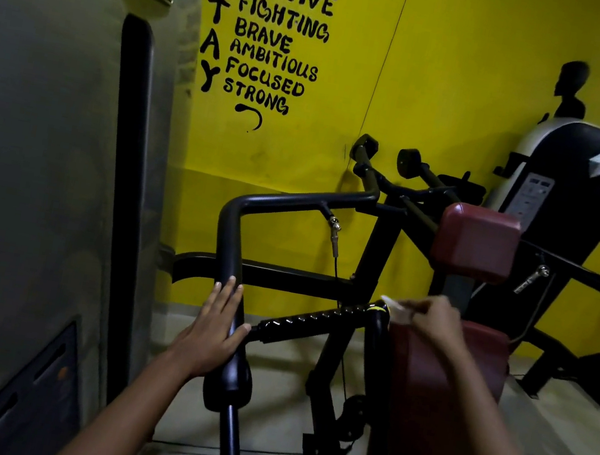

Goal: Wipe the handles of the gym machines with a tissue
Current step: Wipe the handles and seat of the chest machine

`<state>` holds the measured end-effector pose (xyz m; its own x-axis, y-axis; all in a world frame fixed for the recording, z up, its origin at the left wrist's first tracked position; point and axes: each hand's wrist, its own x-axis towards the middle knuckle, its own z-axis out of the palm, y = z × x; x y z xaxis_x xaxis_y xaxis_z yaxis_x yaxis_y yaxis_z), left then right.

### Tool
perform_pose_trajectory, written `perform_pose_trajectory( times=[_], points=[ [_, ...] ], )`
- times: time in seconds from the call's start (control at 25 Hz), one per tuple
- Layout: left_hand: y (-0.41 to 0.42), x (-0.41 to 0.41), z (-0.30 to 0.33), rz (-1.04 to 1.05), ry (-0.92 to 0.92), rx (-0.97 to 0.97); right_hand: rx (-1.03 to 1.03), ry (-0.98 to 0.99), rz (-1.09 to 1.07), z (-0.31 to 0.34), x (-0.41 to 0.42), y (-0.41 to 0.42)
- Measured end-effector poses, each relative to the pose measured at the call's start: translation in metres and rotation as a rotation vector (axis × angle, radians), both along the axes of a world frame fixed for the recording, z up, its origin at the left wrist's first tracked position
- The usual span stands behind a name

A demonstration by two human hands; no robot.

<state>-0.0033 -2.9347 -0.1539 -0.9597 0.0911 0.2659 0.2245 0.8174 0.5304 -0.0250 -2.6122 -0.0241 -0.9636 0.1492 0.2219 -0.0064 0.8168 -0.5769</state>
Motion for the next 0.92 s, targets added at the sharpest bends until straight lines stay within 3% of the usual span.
perform_pose_trajectory(
  times=[0.28, 0.4, 0.56, 0.76, 0.92],
  points=[
    [-0.002, -0.005, -0.004, 0.008, 0.005, -0.025, -0.064, -0.019, 0.035, -0.031, -0.015, 0.001],
    [-0.001, -0.004, -0.002, 0.011, 0.01, -0.024, -0.083, 0.136, 0.047, -0.029, -0.012, -0.005],
    [-0.002, -0.004, 0.0, 0.014, 0.003, -0.039, 0.017, 0.125, 0.124, -0.01, -0.01, -0.008],
    [-0.001, -0.002, 0.002, 0.012, -0.003, -0.043, -0.009, -0.029, 0.497, 0.025, 0.001, -0.003],
    [0.002, 0.004, 0.011, 0.029, -0.028, -0.074, 0.24, -0.076, 0.502, 0.032, 0.003, -0.017]
  ],
)
